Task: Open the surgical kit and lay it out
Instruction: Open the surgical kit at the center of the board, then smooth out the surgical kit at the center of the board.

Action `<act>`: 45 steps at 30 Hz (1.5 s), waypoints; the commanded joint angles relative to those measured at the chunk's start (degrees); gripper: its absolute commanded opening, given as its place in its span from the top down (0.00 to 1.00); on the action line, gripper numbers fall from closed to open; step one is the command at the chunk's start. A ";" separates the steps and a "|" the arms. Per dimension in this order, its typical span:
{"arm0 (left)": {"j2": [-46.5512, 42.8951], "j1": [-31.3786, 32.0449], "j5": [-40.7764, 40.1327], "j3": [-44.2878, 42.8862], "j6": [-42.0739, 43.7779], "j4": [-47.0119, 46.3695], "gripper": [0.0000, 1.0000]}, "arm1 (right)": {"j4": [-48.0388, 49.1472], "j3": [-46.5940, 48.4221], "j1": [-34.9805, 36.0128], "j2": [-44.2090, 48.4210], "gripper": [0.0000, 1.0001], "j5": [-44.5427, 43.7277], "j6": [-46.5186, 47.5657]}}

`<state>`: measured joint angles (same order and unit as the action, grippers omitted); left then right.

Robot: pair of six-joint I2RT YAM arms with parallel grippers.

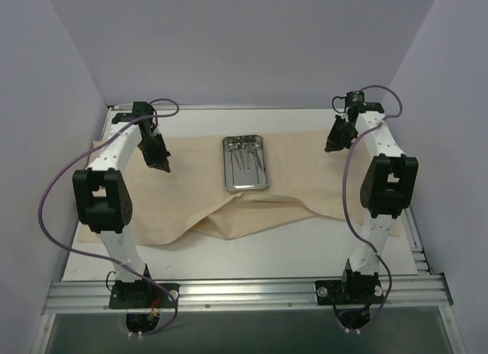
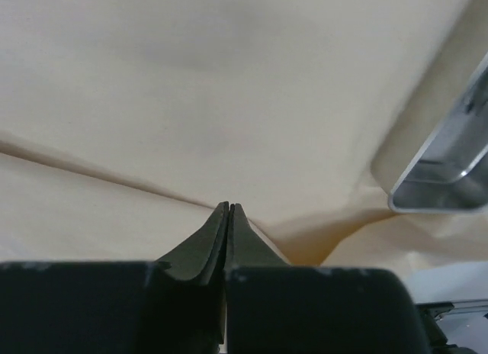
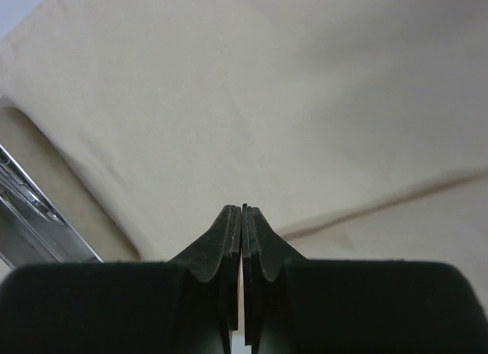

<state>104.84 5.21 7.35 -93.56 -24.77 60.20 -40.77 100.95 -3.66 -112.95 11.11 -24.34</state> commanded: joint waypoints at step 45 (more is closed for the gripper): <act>59.52 -8.38 12.42 -60.17 -9.68 9.84 0.98 | 9.49 17.32 -4.34 -36.55 1.00 10.16 0.08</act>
<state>160.83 -2.81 23.92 -156.99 -34.04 76.14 -27.94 116.42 -7.44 -141.97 34.30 -27.03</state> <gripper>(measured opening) 0.029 0.026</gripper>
